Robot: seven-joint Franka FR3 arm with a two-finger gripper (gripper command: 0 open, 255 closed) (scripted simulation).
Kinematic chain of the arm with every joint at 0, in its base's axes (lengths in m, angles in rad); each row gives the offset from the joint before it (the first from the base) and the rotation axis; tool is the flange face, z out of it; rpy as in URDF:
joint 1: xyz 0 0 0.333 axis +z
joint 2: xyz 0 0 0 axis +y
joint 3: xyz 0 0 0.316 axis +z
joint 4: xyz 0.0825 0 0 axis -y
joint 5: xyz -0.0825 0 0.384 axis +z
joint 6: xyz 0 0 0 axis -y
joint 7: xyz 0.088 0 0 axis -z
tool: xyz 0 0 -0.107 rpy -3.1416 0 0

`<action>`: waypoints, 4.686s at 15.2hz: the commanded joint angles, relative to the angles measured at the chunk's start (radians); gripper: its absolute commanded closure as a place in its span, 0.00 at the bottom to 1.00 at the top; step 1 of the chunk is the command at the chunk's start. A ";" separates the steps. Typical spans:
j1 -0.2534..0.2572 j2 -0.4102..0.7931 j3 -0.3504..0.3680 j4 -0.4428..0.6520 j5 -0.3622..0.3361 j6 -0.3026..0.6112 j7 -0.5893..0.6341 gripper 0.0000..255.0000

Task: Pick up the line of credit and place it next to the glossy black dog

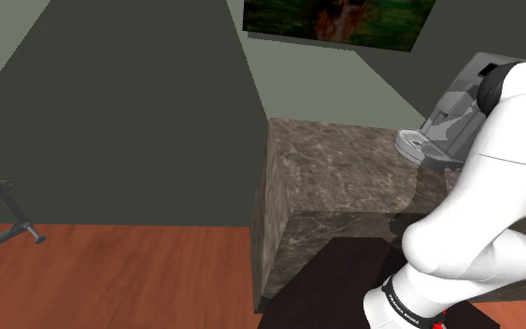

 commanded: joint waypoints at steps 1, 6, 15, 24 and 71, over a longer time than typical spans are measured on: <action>-0.173 0.122 0.058 0.146 0.101 -0.052 -0.066 1.00; -0.120 0.099 0.049 0.037 0.080 0.031 -0.058 1.00; -0.057 0.082 0.038 -0.121 0.069 0.164 -0.051 1.00; -0.029 0.089 0.044 -0.244 0.079 0.283 -0.053 1.00; -0.048 0.166 0.106 -0.381 0.152 0.465 -0.074 0.00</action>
